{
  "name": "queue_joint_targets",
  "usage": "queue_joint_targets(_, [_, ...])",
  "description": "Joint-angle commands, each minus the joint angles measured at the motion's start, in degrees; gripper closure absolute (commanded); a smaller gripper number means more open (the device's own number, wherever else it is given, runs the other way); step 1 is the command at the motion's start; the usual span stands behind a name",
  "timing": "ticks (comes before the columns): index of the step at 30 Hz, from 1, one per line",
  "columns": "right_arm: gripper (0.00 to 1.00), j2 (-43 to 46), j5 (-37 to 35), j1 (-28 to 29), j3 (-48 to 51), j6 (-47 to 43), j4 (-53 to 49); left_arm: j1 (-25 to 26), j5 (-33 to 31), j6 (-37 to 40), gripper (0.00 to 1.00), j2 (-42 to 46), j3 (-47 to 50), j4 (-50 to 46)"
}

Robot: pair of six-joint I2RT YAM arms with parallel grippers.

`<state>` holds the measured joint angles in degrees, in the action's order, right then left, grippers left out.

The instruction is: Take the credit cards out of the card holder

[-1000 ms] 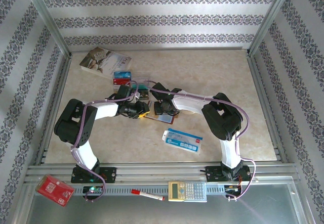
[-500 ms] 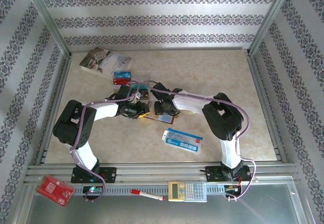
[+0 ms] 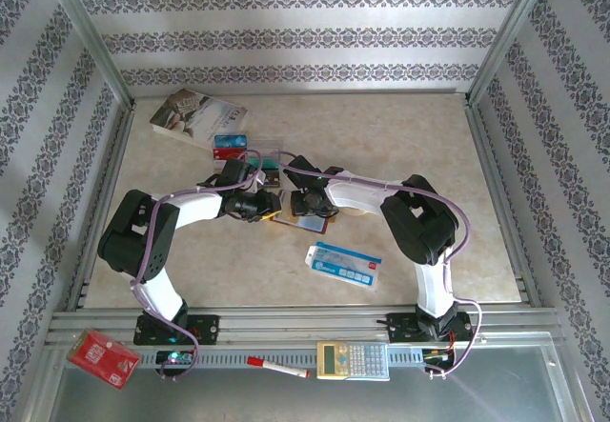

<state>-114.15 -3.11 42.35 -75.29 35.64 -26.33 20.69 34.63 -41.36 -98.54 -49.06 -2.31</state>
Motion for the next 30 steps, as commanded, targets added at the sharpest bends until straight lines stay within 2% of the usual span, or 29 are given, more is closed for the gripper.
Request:
queue_joint_targets(1, [0.53,-4.5,3.6,-0.5,3.4,0.4,-1.9,1.0,0.9,0.1,0.7,-1.3,-0.7,0.7])
queue_joint_targets(9, [0.53,-4.6,3.6,-0.5,3.4,0.5,-1.9,1.5,1.5,-0.3,0.69,-3.3,-1.0,1.0])
queue_joint_targets(22, [0.54,-3.9,4.4,-0.8,3.7,0.7,-1.6,2.1,5.7,-1.1,0.74,-2.0,-1.4,3.7])
queue_joint_targets(30, [0.54,2.1,7.8,-2.5,4.0,2.5,0.7,2.2,7.3,-2.9,0.75,-1.0,-0.2,7.1])
